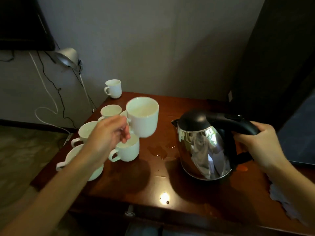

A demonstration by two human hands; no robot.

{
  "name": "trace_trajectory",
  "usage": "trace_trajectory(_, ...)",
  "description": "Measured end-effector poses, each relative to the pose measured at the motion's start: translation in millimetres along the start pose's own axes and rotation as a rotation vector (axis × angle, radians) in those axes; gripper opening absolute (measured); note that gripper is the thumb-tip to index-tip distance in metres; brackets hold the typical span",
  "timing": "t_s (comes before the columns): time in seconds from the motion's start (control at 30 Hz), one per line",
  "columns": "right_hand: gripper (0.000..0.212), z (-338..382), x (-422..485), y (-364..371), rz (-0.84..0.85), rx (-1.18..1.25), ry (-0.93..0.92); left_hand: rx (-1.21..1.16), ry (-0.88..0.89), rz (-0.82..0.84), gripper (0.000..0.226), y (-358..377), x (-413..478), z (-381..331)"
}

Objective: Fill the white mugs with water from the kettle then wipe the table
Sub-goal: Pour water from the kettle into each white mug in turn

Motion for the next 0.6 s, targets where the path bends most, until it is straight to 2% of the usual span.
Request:
trace_trajectory(0.07, 0.023, 6.9, -6.6, -10.7, -0.015, -0.02, -0.012, -0.021, -0.026, 0.012, 0.03, 12.4, -17.4, 21.0)
trace_trajectory(0.27, 0.034, 30.3, -9.5, -46.0, -0.045, -0.179, -0.024, -0.079, -0.153, 0.114, 0.03, 51.5, -25.7, 88.0)
trace_trajectory(0.37, 0.032, 41.8, -5.4, -48.8, 0.032, -0.27, -0.035, -0.014, -0.18, 0.153, 0.031, 63.6, -22.9, 108.3)
trace_trajectory(0.43, 0.037, 48.4, -2.9, -45.9, 0.092, -0.338, -0.056, -0.012, -0.179, 0.145, 0.033, 65.6, -20.5, 116.9)
trace_trajectory(0.6, 0.033, 62.2, 5.5, -35.0, 0.206, -0.447, -0.111, -0.022, -0.163, 0.114, 0.036, 63.6, -11.0, 128.5)
Point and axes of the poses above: each hand's wrist, its own x-axis towards the middle knuckle, its own y-axis out of the palm, z = x × y, the point moved 7 cm from there along x, towards the middle knuckle, and after that the axes turned 14 degrees about z, right-handed, at the moved point
